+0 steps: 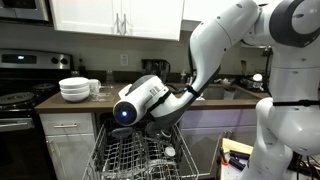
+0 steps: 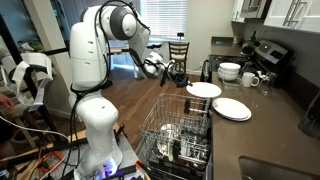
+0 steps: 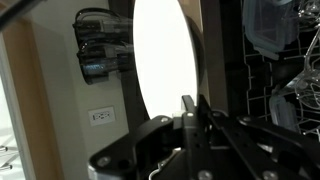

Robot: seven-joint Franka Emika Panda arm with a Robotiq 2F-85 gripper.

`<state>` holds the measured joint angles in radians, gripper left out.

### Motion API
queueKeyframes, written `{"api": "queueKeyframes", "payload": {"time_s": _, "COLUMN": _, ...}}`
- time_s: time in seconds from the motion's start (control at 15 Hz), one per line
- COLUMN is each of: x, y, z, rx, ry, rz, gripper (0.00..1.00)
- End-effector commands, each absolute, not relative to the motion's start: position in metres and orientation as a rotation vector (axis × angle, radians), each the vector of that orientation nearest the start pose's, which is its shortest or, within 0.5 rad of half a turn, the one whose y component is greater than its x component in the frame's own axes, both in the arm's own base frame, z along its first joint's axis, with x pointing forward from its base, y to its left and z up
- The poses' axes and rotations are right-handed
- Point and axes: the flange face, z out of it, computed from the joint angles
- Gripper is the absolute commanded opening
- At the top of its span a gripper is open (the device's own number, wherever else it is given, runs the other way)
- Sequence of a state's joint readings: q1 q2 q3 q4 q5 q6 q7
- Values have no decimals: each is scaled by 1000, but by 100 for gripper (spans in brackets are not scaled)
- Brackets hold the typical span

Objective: Remove the plate from the dishwasher and put it on the top of the white plate

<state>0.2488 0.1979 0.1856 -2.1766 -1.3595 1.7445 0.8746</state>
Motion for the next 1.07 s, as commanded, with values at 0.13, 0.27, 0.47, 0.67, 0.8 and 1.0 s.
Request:
{"api": "queueKeyframes", "payload": {"time_s": 0.13, "x": 533, "y": 114, "z": 329, "rx": 1870, "ry": 336, "rz": 360, "gripper": 2}}
{"api": "queueKeyframes", "payload": {"time_s": 0.27, "x": 537, "y": 103, "z": 328, "rx": 1885, "ry": 331, "rz": 359, "gripper": 2}}
{"api": "queueKeyframes", "payload": {"time_s": 0.47, "x": 543, "y": 88, "z": 328, "rx": 1904, "ry": 322, "rz": 347, "gripper": 2}}
{"api": "queueKeyframes", "payload": {"time_s": 0.67, "x": 549, "y": 75, "z": 328, "rx": 1912, "ry": 322, "rz": 345, "gripper": 2}}
{"api": "queueKeyframes", "payload": {"time_s": 0.8, "x": 553, "y": 67, "z": 329, "rx": 1909, "ry": 329, "rz": 349, "gripper": 2}}
{"api": "queueKeyframes", "payload": {"time_s": 1.0, "x": 547, "y": 69, "z": 315, "rx": 1940, "ry": 288, "rz": 340, "gripper": 6}}
